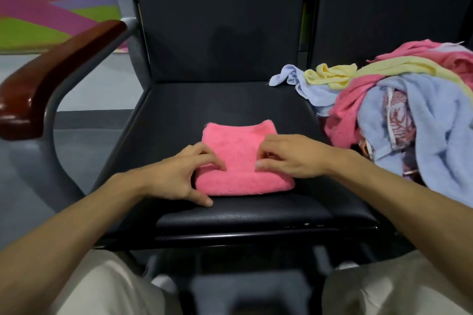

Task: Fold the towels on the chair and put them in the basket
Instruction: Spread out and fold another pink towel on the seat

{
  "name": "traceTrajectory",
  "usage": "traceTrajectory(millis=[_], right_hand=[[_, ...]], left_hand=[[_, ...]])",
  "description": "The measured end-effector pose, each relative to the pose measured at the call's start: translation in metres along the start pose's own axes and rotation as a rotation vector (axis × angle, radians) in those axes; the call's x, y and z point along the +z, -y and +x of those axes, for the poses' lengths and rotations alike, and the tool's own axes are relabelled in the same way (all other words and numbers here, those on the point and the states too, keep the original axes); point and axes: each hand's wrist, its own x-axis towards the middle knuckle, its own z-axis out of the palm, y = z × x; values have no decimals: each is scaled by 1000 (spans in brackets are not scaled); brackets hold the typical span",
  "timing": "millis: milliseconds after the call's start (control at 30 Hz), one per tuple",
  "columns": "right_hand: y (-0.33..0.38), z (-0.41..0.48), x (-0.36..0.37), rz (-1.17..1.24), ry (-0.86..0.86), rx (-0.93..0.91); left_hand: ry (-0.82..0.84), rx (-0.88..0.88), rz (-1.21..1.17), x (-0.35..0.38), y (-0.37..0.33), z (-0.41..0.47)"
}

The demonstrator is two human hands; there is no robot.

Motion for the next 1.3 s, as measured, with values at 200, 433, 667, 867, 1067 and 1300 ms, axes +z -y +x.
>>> traceTrajectory(millis=[200, 433, 667, 867, 1067, 1300], right_hand=[[0, -21, 12, -15, 100, 36], [12, -23, 9, 53, -185, 133], [21, -23, 1, 429, -261, 284], [17, -2, 14, 866, -216, 541], [14, 19, 5, 903, -132, 653], [-8, 29, -5, 590, -4, 615]], left_hand=[[-255, 9, 143, 3, -1, 0], [-427, -128, -109, 2, -11, 1], [-573, -253, -366, 1, -21, -1], [-728, -565, -355, 5, -26, 32], [-696, -687, -156, -5, -11, 48], [-51, -876, -130, -18, -3, 27]])
